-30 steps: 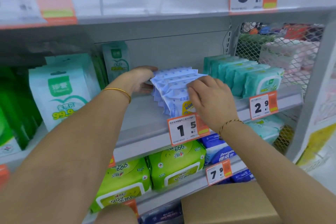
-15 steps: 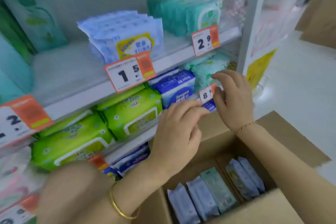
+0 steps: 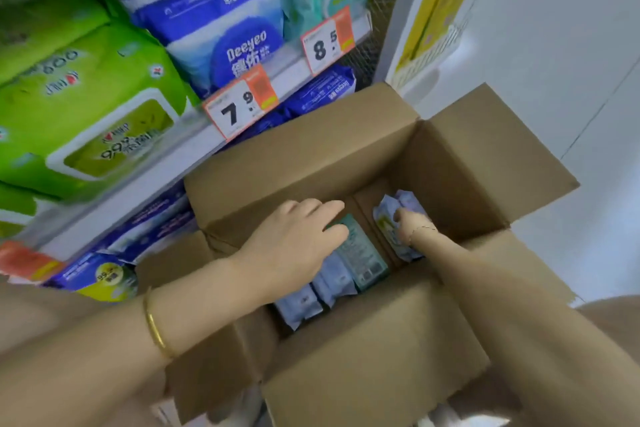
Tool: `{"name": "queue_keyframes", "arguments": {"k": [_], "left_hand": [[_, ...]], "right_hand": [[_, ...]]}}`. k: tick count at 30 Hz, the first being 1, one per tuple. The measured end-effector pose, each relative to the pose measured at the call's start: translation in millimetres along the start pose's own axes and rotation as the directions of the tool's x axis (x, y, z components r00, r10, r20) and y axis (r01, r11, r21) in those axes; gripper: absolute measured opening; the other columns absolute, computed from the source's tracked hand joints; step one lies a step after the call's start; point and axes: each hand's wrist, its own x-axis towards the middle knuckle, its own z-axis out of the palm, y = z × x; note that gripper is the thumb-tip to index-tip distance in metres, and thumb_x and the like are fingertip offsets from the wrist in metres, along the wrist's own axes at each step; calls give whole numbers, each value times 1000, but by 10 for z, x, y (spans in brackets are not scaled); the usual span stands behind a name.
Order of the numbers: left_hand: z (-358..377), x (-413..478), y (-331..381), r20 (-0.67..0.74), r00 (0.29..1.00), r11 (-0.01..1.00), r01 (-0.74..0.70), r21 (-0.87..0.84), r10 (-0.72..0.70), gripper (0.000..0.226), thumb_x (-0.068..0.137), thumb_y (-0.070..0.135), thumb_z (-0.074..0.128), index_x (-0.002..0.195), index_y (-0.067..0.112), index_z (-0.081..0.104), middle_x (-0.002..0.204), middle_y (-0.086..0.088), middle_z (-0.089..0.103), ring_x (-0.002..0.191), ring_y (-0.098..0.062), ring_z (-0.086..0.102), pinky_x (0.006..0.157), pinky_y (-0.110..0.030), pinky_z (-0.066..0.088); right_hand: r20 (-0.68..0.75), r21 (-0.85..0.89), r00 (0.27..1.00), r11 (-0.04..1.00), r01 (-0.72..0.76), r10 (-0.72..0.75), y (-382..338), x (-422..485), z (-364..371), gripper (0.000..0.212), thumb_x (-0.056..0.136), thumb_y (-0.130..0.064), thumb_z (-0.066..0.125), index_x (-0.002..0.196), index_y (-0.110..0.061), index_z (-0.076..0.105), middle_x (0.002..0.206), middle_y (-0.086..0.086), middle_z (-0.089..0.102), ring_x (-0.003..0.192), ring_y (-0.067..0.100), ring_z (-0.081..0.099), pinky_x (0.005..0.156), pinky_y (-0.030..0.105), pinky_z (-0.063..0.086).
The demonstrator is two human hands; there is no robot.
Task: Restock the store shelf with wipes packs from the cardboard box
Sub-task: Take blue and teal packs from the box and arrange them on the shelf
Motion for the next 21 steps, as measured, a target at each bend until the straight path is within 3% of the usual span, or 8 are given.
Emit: {"name": "queue_keyframes", "arguments": {"k": [4, 9, 13, 18, 21], "left_hand": [[71, -15, -6, 54, 997, 998, 49, -46, -46, 47, 53, 2, 74, 97, 17, 69, 120, -13, 64, 93, -27, 67, 69, -36, 57], [130, -3, -57, 121, 989, 994, 92, -67, -84, 52, 46, 4, 78, 96, 18, 69, 118, -13, 65, 91, -27, 68, 67, -33, 56], [132, -18, -28, 114, 990, 992, 91, -85, -81, 50, 48, 5, 77, 96, 17, 68, 119, -14, 65, 94, -27, 67, 67, -32, 56], [104, -76, -6, 125, 987, 991, 108, -74, -98, 45, 52, 4, 76, 95, 14, 67, 120, -16, 63, 95, -29, 66, 65, -32, 55], [119, -112, -20, 114, 988, 992, 108, -66, -100, 45, 55, 4, 75, 98, 14, 67, 122, -16, 62, 96, -29, 66, 66, -34, 56]], "right_hand": [[134, -212, 985, 974, -76, 105, 28, 244, 261, 52, 90, -20, 49, 139, -20, 30, 149, 18, 16, 135, 37, 30, 107, 43, 37], [79, -372, 992, 926, -64, 101, 61, 359, 323, 64, 87, -16, 54, 145, -19, 25, 149, 13, 14, 134, 37, 25, 105, 43, 35], [119, -438, 988, 898, -34, 95, 100, 426, 312, 65, 83, -21, 59, 142, -24, 30, 142, 14, 25, 129, 37, 28, 98, 42, 39], [183, -320, 978, 947, -38, 101, 153, 537, 412, 82, 77, -35, 64, 146, -18, 23, 144, 11, 30, 129, 34, 40, 99, 40, 41], [161, -347, 985, 938, 4, 55, 120, 516, 410, 64, 75, -31, 64, 133, -19, 40, 131, 8, 43, 121, 29, 49, 90, 37, 47]]}}
